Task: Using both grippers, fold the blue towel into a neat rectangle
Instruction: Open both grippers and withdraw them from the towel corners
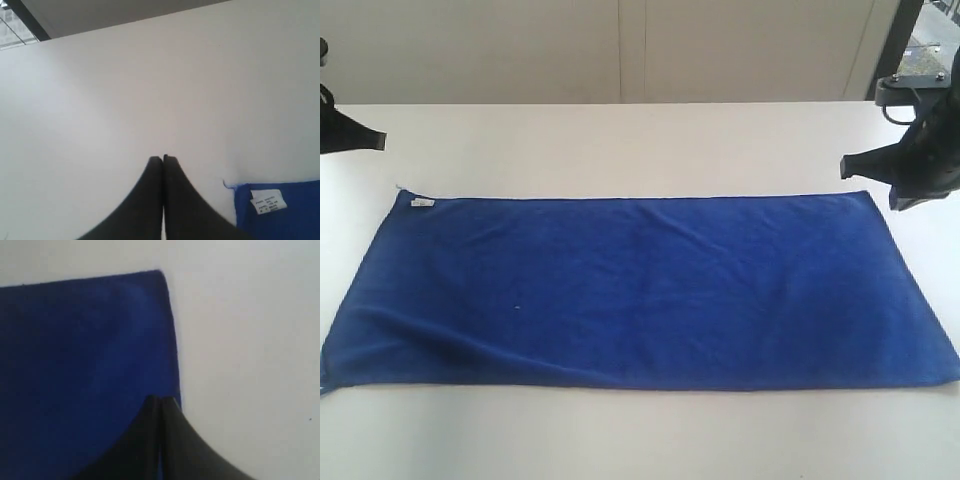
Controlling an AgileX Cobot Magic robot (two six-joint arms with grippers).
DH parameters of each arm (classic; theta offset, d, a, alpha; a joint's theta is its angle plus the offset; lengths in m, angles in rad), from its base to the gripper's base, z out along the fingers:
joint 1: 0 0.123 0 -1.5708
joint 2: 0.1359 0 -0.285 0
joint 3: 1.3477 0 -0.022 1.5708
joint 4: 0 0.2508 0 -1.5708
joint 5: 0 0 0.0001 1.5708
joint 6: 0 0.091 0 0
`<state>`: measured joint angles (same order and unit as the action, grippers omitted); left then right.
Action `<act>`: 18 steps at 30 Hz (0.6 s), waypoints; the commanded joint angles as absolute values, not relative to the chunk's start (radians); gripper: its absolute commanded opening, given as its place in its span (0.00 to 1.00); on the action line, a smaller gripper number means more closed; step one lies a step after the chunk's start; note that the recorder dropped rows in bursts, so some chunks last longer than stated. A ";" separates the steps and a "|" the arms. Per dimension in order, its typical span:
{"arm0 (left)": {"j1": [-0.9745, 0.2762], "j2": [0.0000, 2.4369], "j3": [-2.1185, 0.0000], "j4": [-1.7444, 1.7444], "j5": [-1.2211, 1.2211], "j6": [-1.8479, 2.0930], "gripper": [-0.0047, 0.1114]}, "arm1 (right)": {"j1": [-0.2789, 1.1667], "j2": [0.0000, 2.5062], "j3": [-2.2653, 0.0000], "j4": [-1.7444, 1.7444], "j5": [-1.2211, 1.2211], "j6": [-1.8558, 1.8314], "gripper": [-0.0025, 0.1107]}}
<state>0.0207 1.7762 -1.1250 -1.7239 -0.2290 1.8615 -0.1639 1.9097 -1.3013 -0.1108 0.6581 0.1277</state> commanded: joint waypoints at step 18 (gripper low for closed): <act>0.023 1.582 -1.060 -1.196 0.864 1.471 0.04 | -0.169 1.875 -1.302 0.012 0.832 0.021 0.02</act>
<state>0.0226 1.5894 -1.0680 -1.4767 0.7894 1.5332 -0.1639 1.8947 -1.3013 0.0095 0.8288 0.0335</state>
